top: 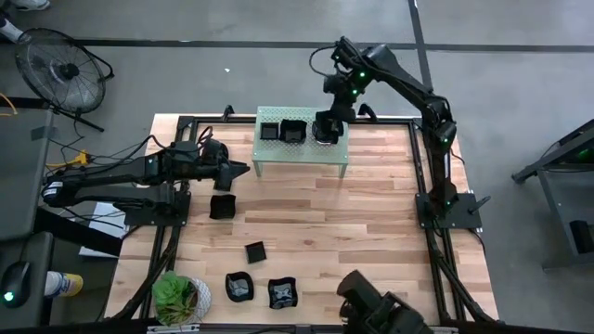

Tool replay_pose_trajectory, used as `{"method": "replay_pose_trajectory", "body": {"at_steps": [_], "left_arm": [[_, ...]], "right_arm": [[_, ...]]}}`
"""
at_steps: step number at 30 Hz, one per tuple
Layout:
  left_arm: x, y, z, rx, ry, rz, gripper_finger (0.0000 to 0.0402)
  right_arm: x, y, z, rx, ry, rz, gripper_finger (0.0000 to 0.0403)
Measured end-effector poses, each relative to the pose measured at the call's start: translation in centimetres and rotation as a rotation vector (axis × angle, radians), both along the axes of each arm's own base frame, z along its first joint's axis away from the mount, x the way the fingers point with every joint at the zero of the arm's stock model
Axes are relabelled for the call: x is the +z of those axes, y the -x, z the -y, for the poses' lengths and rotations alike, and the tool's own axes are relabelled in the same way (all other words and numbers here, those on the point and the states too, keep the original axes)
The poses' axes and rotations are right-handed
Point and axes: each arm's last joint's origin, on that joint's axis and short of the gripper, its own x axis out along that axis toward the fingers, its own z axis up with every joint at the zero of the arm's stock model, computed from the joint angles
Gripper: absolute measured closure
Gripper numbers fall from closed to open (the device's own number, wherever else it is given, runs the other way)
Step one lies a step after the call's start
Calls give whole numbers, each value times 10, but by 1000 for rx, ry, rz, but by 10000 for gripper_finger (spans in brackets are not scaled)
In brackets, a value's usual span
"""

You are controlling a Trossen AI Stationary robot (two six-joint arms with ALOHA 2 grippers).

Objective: Pick & Place Mini shaped plates
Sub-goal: Stack the leaf shaped plate on top of the leaf shaped plate on the shelf

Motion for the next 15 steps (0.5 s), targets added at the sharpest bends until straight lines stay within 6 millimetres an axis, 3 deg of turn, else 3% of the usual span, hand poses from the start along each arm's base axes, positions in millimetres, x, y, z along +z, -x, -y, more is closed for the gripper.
{"method": "replay_pose_trajectory", "body": {"at_steps": [4, 15], "left_arm": [[0, 0, 0, -1, 0, 0, 232], [0, 0, 0, -4, 1, 0, 232]], "right_arm": [[-4, -7, -5, 32, 50, -30, 403], [-29, -9, -3, -27, -27, -65, 403]]}}
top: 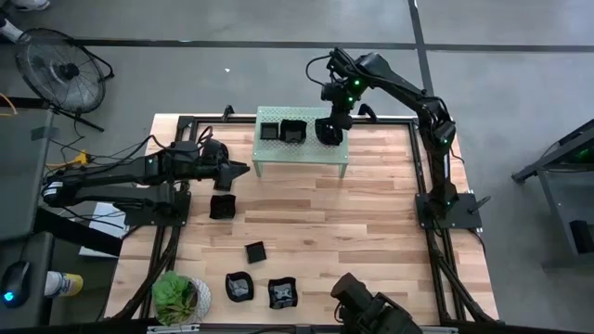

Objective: Pick & Place Mini shaped plates
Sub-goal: Stack the leaf shaped plate on top of the leaf shaped plate on the shelf

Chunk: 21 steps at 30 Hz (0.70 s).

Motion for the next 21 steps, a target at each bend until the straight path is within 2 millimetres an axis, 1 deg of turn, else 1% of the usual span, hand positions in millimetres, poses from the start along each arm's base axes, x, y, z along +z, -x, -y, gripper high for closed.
{"method": "replay_pose_trajectory", "body": {"at_steps": [17, 21], "left_arm": [[0, 0, 0, -1, 0, 0, 232], [0, 0, 0, -1, 0, 0, 232]], "right_arm": [[-1, -2, 2, -97, -32, 7, 403], [-1, -1, 1, -96, -40, -4, 402]]}}
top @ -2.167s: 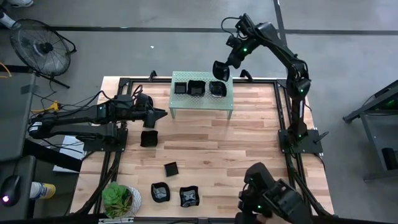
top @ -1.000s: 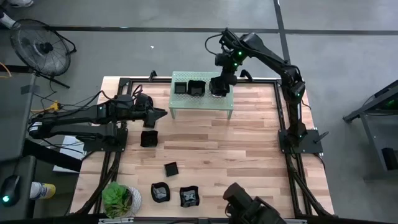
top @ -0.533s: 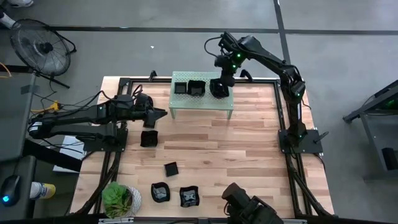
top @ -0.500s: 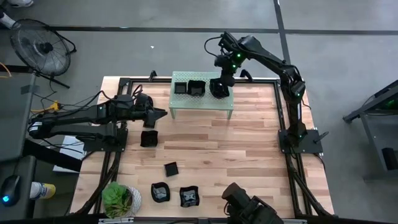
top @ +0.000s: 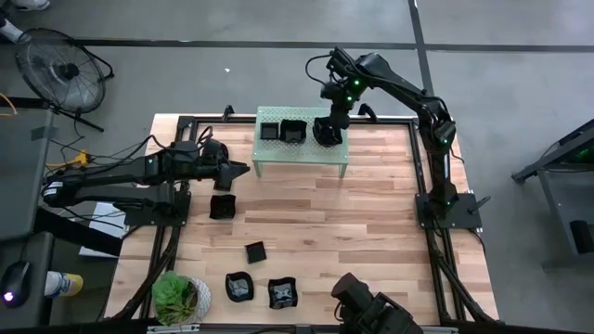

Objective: Pick & Place Mini shaped plates
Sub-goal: Stack the leaf shaped plate on top of the leaf shaped plate on the shelf

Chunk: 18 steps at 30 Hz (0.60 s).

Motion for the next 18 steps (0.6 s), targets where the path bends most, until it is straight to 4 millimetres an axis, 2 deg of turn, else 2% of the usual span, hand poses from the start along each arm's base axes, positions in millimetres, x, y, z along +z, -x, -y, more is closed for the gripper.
{"method": "replay_pose_trajectory", "body": {"at_steps": [18], "left_arm": [[0, 0, 0, 0, 0, 0, 232]], "right_arm": [[-1, -2, -5, 55, 17, -14, 376]]}}
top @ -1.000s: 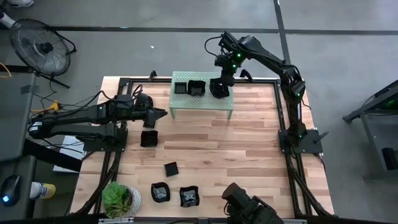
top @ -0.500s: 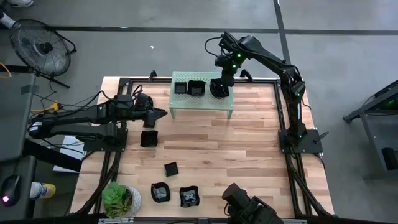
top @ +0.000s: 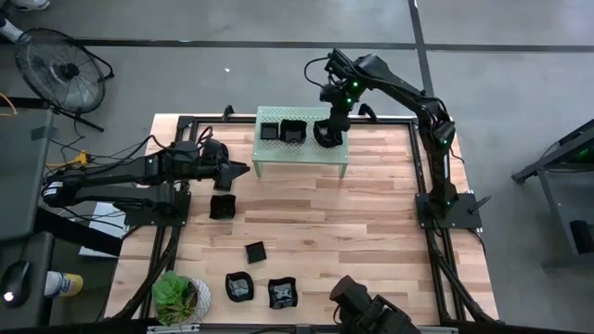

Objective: Pick & Place Mini shaped plates
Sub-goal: Stack the leaf shaped plate on top of the leaf shaped plate on the shelf, then stack the wave square shaped plate on top of the wave square shaped plate on the shelf

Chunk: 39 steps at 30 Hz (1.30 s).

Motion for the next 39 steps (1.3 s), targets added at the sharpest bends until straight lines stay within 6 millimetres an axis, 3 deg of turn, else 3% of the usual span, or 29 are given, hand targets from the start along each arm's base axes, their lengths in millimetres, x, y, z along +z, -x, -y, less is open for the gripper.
{"method": "replay_pose_trajectory", "body": {"at_steps": [10, 22, 31, 39], "left_arm": [[0, 0, 0, 0, 0, 0, 232], [0, 0, 1, -19, 6, 1, 232], [0, 0, 1, -20, 6, 1, 232], [0, 0, 2, -69, 19, 3, 232]], "right_arm": [[0, 1, -1, -9, -8, -10, 354], [8, 4, -4, -28, -10, -5, 269], [46, 13, -13, -66, -11, 17, 246], [83, 12, -53, -51, -29, 53, 258]]}}
